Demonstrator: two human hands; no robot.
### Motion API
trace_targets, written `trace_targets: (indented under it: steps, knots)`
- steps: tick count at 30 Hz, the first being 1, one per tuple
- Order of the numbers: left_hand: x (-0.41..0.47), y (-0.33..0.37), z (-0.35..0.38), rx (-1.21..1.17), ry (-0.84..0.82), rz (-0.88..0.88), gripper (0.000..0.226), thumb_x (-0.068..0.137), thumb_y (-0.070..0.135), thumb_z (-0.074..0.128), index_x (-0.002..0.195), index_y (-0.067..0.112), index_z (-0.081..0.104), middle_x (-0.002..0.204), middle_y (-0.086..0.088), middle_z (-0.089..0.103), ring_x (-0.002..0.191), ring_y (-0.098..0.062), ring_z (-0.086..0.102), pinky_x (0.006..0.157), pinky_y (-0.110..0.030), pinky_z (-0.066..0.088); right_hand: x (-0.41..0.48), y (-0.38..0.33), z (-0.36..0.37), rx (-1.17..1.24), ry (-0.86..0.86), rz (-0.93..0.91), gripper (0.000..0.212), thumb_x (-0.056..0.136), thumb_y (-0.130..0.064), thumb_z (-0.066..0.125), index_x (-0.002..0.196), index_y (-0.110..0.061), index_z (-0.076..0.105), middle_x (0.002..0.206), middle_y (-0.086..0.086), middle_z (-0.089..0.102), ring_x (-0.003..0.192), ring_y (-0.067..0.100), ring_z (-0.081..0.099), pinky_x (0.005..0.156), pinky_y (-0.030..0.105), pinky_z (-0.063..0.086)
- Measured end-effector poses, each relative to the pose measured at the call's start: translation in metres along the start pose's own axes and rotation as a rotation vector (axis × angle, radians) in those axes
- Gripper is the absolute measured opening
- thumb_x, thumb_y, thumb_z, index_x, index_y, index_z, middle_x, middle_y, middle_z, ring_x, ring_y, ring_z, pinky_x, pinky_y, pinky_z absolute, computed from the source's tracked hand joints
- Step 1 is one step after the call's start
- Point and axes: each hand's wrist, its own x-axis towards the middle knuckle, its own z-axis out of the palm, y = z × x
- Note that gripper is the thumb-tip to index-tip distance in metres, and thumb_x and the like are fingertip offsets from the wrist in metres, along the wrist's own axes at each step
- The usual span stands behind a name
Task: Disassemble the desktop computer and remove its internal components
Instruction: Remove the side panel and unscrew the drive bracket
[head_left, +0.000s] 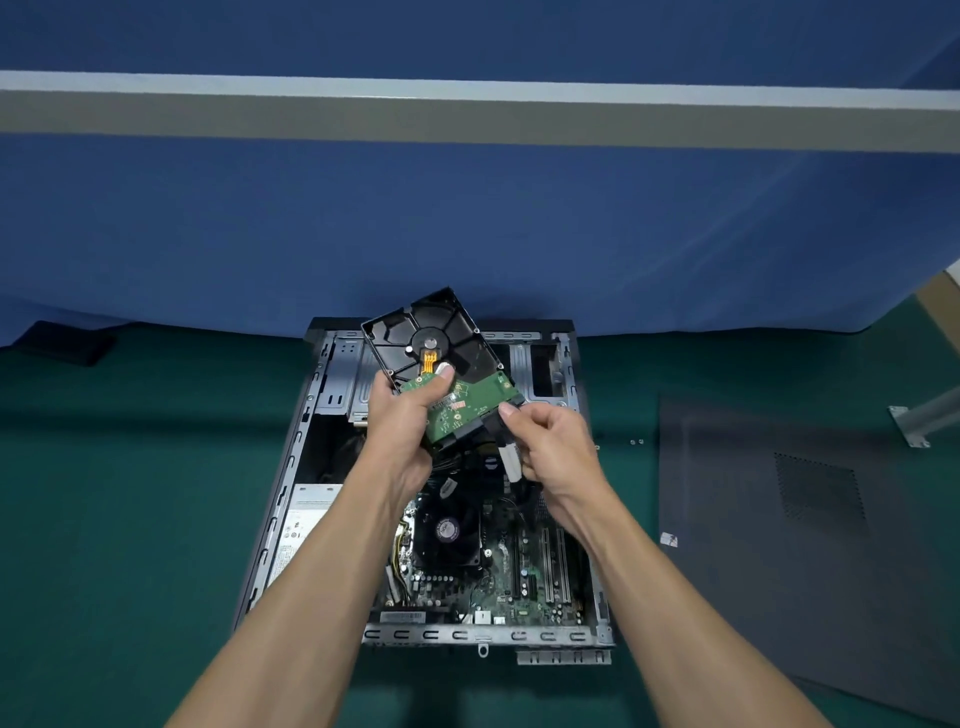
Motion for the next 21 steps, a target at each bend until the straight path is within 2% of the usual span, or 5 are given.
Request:
trace_targets:
  steps: [7,12,15,17,21]
  knots:
    - [0.000,-0.003,0.004,-0.023,0.040,-0.023,0.093,0.077,-0.006,0.073,0.148,0.027,0.021,0.105,-0.021,0.068,0.082,-0.030,0.073,0.062,-0.046,0.059,0.001,-0.003,-0.009,-0.007,-0.035,0.054,0.033,0.097,-0.014,0.054,0.065,-0.009,0.056,0.044,-0.010,0.055,0.037,-0.002,0.048,0.038,0.011,0.037]
    - [-0.001,-0.018,0.013,0.015,0.143,0.046,0.065,0.079,0.000,0.074,0.133,0.014,0.041,0.120,-0.019,0.065,0.099,-0.035,0.068,0.081,-0.056,0.056,0.001,0.010,0.015,0.020,0.236,0.102,0.030,0.096,-0.021,0.054,0.074,-0.003,0.065,0.081,0.022,0.069,0.072,0.032,0.062,0.071,0.047,0.052]
    - [0.000,-0.016,0.011,0.031,0.122,0.040,0.062,0.079,0.001,0.074,0.131,0.014,0.042,0.118,-0.017,0.066,0.097,-0.034,0.069,0.077,-0.054,0.057,0.001,0.008,0.007,0.094,0.139,0.127,0.027,0.098,-0.017,0.051,0.079,-0.001,0.063,0.066,0.012,0.068,0.054,0.017,0.059,0.052,0.031,0.052]
    - [0.000,-0.013,0.010,0.055,0.114,0.031,0.052,0.079,0.001,0.074,0.120,0.017,0.046,0.112,-0.016,0.067,0.094,-0.034,0.070,0.068,-0.049,0.059,0.000,0.004,0.001,0.140,0.054,0.140,0.025,0.099,-0.013,0.048,0.081,-0.002,0.060,0.051,-0.001,0.057,0.036,0.004,0.043,0.035,0.017,0.034]
    - [0.000,-0.016,0.016,0.043,0.160,0.090,0.041,0.080,0.000,0.074,0.110,0.015,0.051,0.106,-0.016,0.070,0.085,-0.029,0.071,0.062,-0.044,0.059,0.004,0.007,0.010,0.140,0.114,0.148,0.030,0.100,-0.018,0.048,0.087,0.004,0.064,0.065,0.006,0.068,0.043,0.006,0.055,0.042,0.019,0.042]
